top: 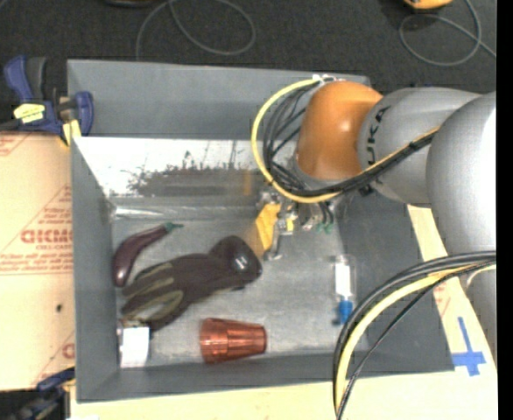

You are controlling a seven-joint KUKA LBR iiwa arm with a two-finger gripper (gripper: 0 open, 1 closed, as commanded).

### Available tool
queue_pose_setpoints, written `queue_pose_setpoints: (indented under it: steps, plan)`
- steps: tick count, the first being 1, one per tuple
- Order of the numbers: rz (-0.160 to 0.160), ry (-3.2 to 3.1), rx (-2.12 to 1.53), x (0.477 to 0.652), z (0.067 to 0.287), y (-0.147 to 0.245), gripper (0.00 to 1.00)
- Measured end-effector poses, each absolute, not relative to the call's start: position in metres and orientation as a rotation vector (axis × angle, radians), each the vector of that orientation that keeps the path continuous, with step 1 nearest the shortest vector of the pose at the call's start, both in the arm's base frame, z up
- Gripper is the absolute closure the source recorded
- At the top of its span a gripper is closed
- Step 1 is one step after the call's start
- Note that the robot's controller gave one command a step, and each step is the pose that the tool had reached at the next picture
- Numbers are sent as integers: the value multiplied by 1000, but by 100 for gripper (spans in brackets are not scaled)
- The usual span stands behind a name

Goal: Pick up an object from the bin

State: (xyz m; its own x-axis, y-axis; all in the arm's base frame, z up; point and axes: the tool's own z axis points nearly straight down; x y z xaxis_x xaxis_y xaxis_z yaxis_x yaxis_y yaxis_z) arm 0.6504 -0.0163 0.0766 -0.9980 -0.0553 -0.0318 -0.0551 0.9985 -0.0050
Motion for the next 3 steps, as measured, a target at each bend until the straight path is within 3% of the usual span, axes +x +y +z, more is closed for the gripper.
queue_pose_setpoints:
  steps: [3]
  plan:
    - [-7,3108,-87,650,77,-16,100]
